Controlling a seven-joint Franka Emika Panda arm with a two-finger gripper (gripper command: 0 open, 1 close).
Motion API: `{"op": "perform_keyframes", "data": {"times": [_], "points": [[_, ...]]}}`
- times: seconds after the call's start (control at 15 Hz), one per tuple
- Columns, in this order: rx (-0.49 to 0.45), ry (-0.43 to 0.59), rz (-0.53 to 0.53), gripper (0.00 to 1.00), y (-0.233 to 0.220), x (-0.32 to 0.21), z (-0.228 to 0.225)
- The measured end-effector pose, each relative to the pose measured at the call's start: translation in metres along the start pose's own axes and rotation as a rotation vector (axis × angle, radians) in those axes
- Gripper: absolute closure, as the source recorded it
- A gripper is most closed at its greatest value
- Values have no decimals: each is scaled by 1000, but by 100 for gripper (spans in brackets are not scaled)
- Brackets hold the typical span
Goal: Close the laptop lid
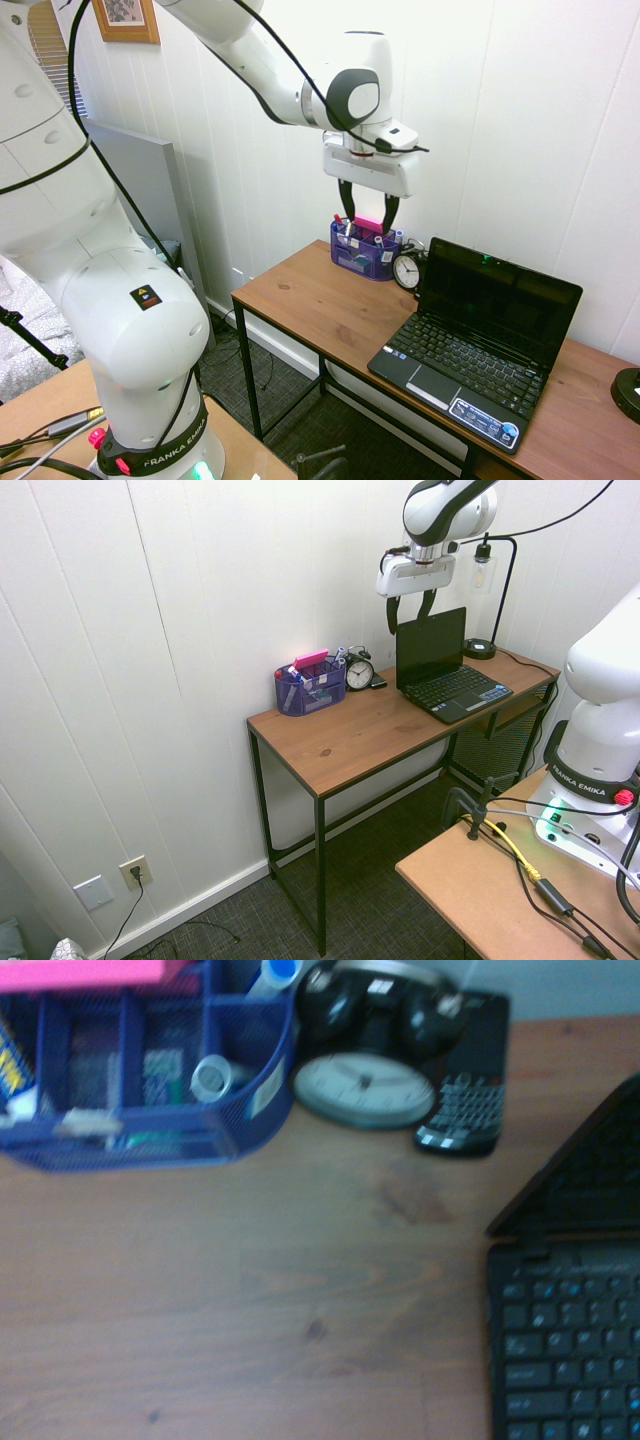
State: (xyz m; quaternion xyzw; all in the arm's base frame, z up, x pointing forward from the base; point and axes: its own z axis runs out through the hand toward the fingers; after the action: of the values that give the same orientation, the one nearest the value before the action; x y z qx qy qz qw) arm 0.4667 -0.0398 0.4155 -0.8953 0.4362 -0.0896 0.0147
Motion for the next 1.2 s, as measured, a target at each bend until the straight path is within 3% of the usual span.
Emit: {"op": "perform_keyframes", "data": {"times": [0.4,0.87,0.93,1.2], "points": [[56,127,93,0,-11,110,-22],[44,113,225,0,-2,200,39],[44,104,233,100,0,208,46],[35,84,266,100,14,229,61]]}}
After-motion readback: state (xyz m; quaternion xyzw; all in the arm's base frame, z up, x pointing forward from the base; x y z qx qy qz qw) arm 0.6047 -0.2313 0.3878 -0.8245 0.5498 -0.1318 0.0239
